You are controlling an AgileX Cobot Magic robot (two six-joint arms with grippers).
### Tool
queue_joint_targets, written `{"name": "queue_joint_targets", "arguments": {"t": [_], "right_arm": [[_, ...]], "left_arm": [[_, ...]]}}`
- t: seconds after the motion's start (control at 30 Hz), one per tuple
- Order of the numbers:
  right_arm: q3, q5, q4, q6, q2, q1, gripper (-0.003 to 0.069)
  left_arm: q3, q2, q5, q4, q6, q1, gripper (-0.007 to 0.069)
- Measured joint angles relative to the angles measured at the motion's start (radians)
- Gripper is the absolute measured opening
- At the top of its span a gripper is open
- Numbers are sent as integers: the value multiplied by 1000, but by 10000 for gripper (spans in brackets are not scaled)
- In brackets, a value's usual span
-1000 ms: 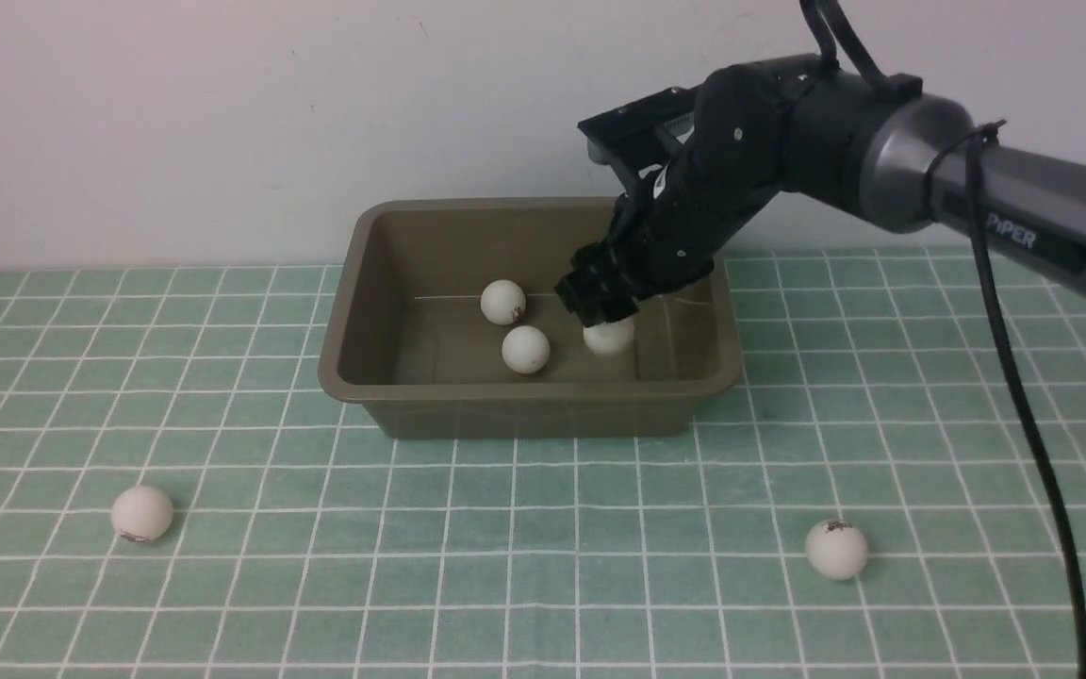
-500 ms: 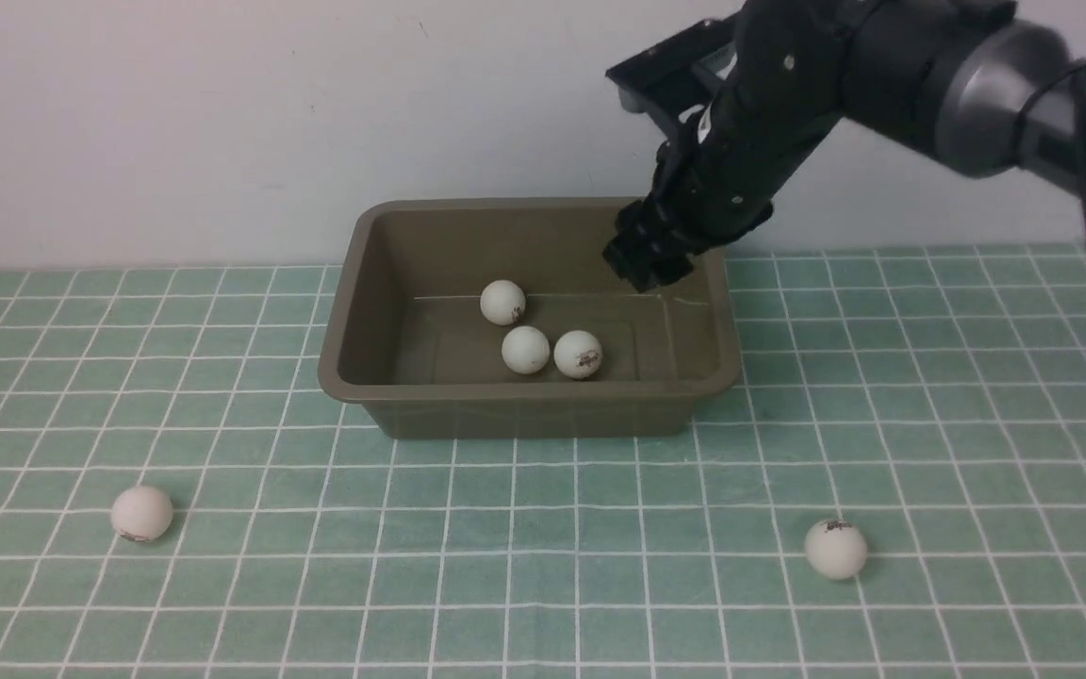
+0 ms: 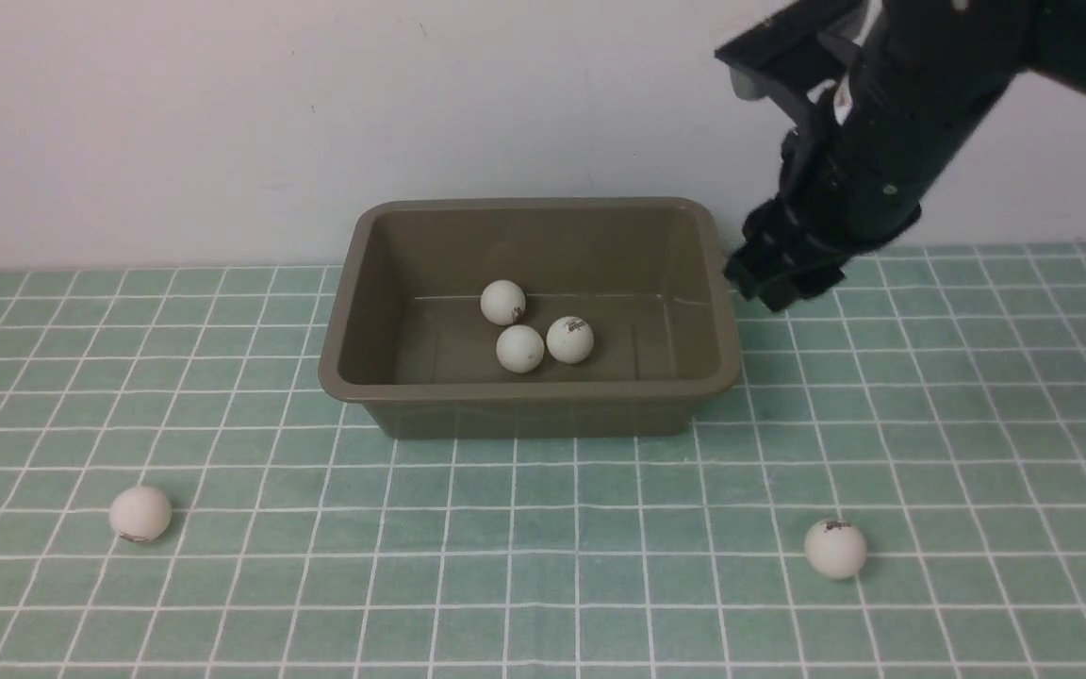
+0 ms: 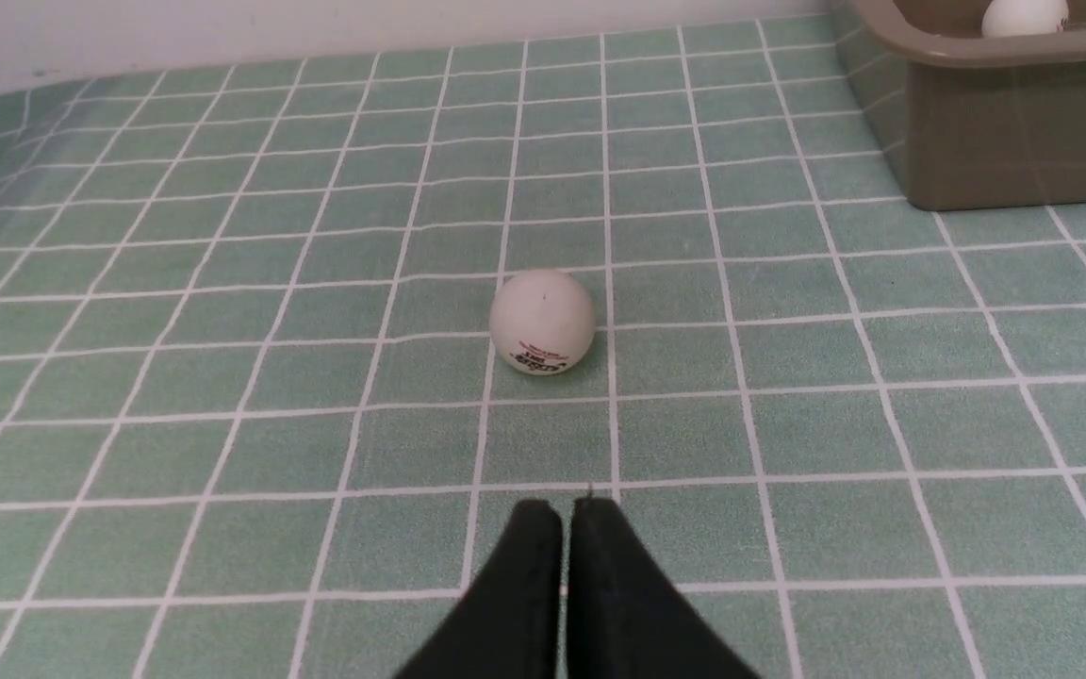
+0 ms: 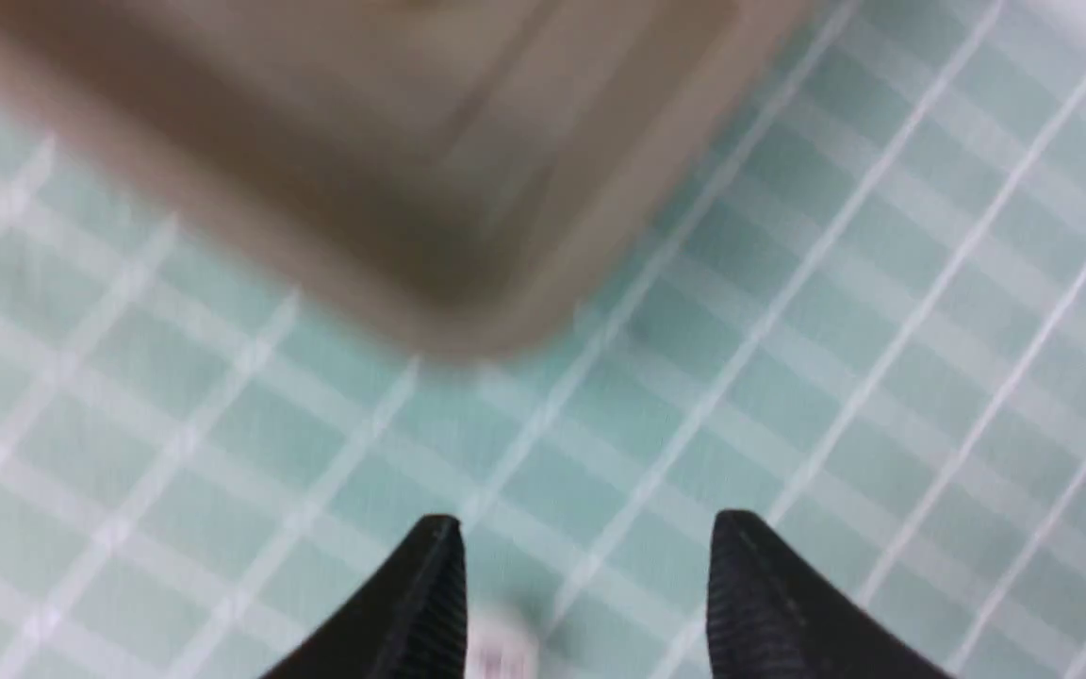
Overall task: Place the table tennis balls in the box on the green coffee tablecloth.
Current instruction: 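Reach for and grasp a ping pong ball on the table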
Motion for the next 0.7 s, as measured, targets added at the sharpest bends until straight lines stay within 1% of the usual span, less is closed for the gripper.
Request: {"name": "queue_joint_targets", "arguments": {"t": [0.1,0.17,0.23,0.27,0.37,0.43,0.5,0.7], "right_arm": [[211,-38,1,17,-100,-2,318],[290,-86,5,28,-134,-3,317],[445,-174,8,41,-193,-3,317],[456,-182,8,42,-197,-3,317],[617,-313,8,47,-224,-3,320],[646,-348,8,45,-224,-3,325],[692,-400,8,44,-224,-3,357],[699,-451,8,42,-223,-3,452]], "left_arm": [[0,0,0,0,0,0,-4],[0,0,0,0,0,0,-4],[0,0,0,0,0,0,-4],[0,0,0,0,0,0,-4],[0,0,0,0,0,0,-4],[0,0,0,0,0,0,-4],[0,0,0,0,0,0,-4],[0,0,0,0,0,0,-4]]}}
